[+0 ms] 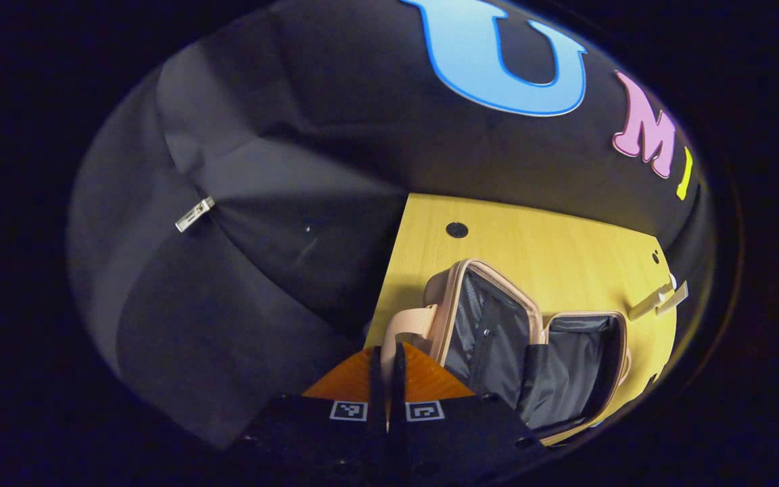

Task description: First open the suitcase, pack the skin care products into it, and then close the suitcase.

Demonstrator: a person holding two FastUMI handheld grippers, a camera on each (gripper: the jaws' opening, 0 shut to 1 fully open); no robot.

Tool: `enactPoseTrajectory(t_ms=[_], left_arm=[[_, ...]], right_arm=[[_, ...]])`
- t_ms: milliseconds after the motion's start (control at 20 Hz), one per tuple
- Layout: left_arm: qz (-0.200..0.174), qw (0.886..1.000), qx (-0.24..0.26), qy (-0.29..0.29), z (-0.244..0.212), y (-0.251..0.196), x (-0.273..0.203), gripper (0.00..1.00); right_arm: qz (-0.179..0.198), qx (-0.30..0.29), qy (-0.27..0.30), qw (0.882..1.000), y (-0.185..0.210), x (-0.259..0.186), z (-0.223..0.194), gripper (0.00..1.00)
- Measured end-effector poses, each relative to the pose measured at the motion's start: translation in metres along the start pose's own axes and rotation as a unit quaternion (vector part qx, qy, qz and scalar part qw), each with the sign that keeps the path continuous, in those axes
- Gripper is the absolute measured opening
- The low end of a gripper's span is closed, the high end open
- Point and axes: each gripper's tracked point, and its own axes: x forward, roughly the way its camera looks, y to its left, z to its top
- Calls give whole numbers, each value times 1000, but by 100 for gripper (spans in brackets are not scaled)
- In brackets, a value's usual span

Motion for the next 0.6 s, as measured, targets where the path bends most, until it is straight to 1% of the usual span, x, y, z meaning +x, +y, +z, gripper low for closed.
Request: enactPoseTrajectory(t_ms=[50, 150, 250, 300, 350, 400, 500, 550, 600], left_arm=[[-2, 1000, -12, 15, -11, 10, 17, 6], [-13, 999, -39, 36, -30, 17, 43, 6], [-17, 997, -47, 64, -55, 25, 64, 6], [-17, 996, -46, 78, -67, 29, 75, 2], [-14, 995, -40, 92, -78, 32, 83, 6], [-11, 995, -31, 97, -84, 35, 91, 6], [-10, 995, -18, 98, -93, 32, 102, 6], [-3, 996, -7, 92, -95, 36, 105, 7], [3, 996, 4, 86, -96, 41, 108, 9]], right_arm=[[-2, 0, 7, 1000, 6, -1, -4, 97], [-5, 3, 29, 1000, 15, -3, -14, 97], [-12, 13, 52, 998, 22, -4, -23, 97], [-15, 21, 59, 998, 26, -5, -25, 97], [-17, 27, 61, 998, 30, -5, -24, 97], [-20, 32, 61, 997, 33, -6, -22, 97], [-24, 34, 56, 998, 35, -9, -19, 97], [-27, 34, 53, 998, 35, -10, -18, 97], [-30, 35, 52, 998, 35, -12, -18, 97]])
